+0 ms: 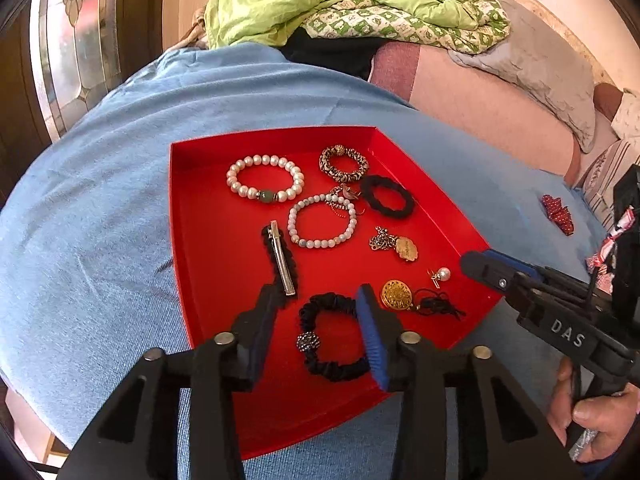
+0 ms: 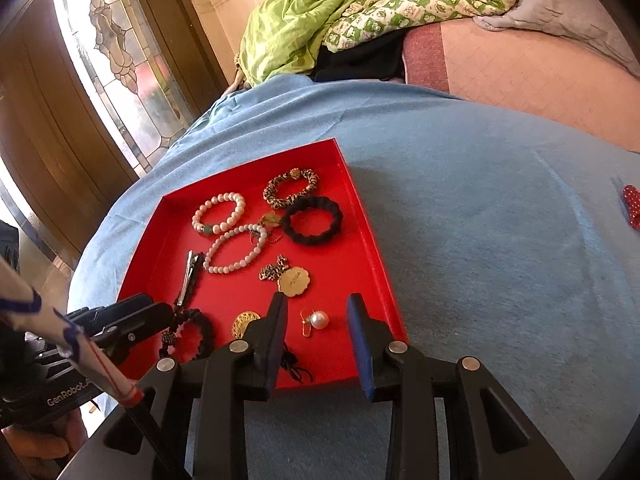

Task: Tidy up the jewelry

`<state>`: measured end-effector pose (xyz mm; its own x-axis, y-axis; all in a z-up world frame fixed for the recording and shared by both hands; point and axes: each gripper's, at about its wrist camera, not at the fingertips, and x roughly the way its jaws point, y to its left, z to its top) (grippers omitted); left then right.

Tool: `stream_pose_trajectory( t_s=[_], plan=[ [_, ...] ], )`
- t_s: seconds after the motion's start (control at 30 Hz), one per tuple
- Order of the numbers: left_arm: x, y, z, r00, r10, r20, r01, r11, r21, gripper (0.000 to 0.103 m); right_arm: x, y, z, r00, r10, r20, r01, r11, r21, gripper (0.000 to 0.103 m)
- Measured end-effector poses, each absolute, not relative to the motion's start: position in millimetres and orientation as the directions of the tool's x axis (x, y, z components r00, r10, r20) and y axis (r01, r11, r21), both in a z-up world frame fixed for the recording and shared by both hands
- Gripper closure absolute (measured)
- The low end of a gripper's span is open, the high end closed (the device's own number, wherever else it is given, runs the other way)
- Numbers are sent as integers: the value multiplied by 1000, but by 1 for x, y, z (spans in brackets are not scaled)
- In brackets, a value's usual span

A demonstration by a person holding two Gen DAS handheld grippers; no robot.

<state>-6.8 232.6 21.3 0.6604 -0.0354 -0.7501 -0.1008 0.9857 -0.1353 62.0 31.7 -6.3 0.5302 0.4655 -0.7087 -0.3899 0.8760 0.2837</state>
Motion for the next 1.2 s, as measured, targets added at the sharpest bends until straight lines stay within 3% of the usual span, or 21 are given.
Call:
stream_pose_trajectory(
  t_s=[0.1,0.23,0.43,0.57,0.7,0.93,1.03,1.2],
  plan=[
    [-8,228,23,671,-15,-741,-99,989,-110,53,56,26,-3,542,460,-703,-384,880,280,68],
    [-8,223,21,669,25,-743,-114,991,-69,45,45,16,4,579,436,-688,-365,894,260,49],
    [-11,224,16,656,66,-752,-137,990,-33,43,34,5,12,602,425,-676,-345,902,259,49],
    [-17,219,22,684,100,-722,-140,990,5,33,20,1,15,606,418,-677,-352,904,243,47],
    [-23,210,27,707,124,-696,-145,989,29,19,4,-5,16,615,397,-681,-351,911,214,38],
    [-34,200,31,693,227,-684,-212,971,108,17,-23,-26,22,644,343,-683,-309,934,177,26],
    [-47,206,39,698,271,-663,-289,953,86,16,-35,-38,26,668,308,-677,-286,947,149,23],
    [-74,210,57,727,307,-615,-373,928,22,7,-60,-55,37,725,239,-647,-255,964,70,18]
  ],
)
